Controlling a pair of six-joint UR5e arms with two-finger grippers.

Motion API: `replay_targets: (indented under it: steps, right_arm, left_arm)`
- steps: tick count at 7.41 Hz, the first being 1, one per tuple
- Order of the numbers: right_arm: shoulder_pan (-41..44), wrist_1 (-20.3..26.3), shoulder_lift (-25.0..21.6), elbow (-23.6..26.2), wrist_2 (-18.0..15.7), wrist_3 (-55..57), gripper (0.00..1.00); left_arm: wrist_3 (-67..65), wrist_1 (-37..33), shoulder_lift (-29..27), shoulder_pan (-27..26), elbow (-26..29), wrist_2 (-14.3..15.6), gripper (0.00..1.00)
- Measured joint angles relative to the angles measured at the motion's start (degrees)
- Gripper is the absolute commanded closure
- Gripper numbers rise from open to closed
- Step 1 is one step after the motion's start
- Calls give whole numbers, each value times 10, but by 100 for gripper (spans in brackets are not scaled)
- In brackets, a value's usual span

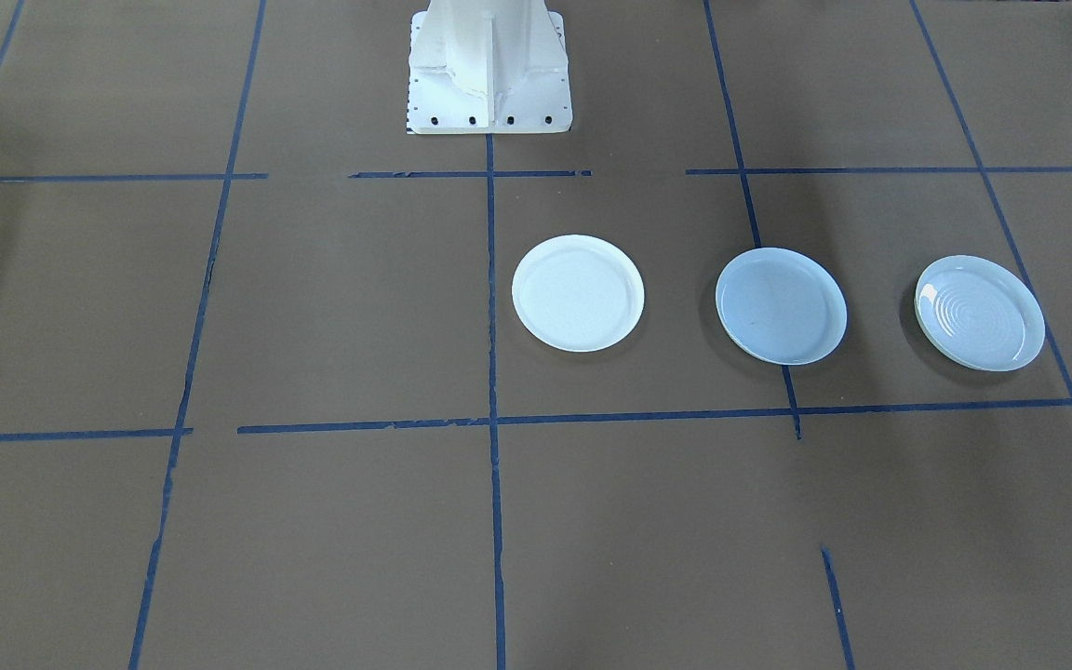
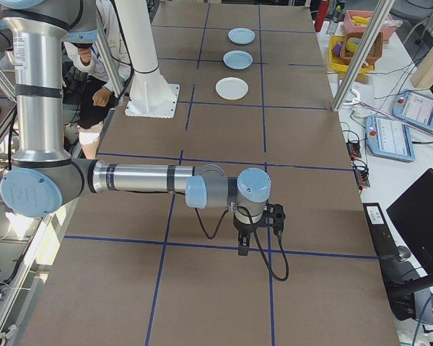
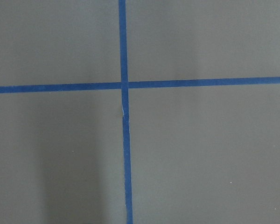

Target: Stack plate in center

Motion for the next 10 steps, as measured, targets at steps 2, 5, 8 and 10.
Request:
replay_targets:
  steps: [2,5,8,10]
  right_arm:
    - [0,0,0,0,0,0,0]
    - [0,0,0,0,0,0,0]
    - [0,0,0,0,0,0,0]
    - [0,0,0,0,0,0,0]
  left_arm:
    - [1,-1,-2,1,0,-1,0]
    - [4,-17,-4,2,1,-1,0]
    - [-48,-131,-6,36,46,-2,0]
    - [-143,-249,-6,90,96,-2,0]
